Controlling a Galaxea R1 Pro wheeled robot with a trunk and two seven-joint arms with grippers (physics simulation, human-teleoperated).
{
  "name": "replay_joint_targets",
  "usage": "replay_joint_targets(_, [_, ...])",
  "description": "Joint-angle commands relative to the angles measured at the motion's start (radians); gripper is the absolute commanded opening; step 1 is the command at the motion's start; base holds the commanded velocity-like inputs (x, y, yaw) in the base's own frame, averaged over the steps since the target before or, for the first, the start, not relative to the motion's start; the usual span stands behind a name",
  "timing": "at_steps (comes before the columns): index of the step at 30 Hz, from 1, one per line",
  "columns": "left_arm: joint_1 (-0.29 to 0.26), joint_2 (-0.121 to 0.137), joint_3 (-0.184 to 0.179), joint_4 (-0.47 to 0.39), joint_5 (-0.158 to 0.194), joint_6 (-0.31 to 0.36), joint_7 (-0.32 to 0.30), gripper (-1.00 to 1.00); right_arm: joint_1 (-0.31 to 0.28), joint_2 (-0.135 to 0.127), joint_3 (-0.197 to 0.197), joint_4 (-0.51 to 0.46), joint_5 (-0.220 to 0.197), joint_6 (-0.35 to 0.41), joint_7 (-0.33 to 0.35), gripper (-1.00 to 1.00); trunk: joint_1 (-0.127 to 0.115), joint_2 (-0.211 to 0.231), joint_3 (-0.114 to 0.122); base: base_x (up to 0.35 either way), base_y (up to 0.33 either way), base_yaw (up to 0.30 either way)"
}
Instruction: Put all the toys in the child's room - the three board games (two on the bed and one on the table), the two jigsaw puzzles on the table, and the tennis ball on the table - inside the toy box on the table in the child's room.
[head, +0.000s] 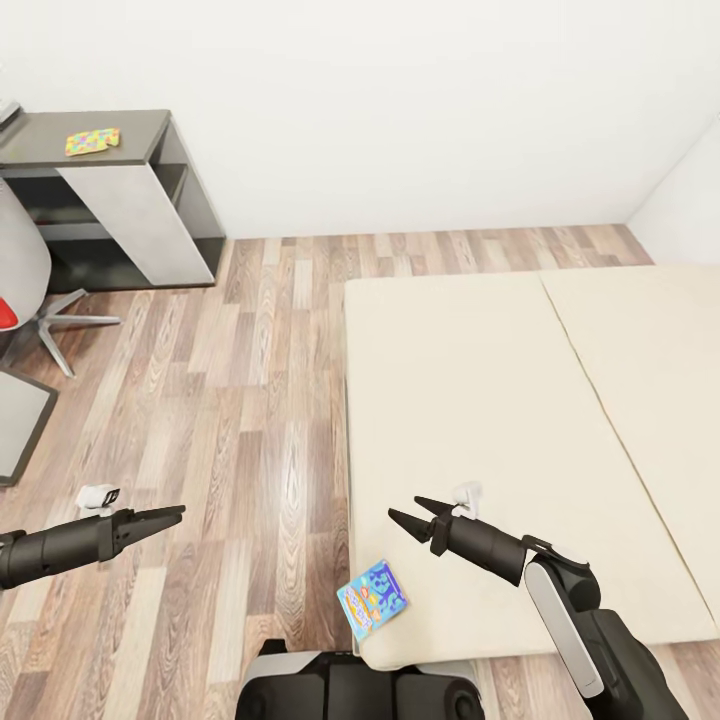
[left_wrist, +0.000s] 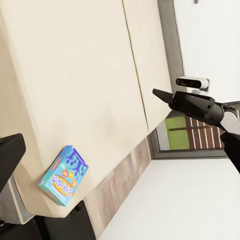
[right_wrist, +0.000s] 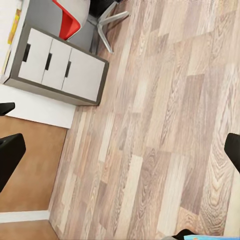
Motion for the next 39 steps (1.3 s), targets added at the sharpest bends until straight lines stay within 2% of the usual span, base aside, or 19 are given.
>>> replay_joint_targets(1, [0.0,0.0,0.0,0.0,-0.001,0.011,-0.004,1.0,0.0,-0.001,0.001,-0.001,-0.008,0.008,-0.002,1.0,0.001,-0.001,0.001,0.0,0.0,0.0])
replay_joint_targets(39, [0.0,0.0,0.007,0.0,-0.001,0.011,-0.005,1.0,0.0,-0.001,0.001,-0.002,-0.008,0.006,-0.002,1.0,0.001,-0.001,0.063,0.0,0.0,0.0])
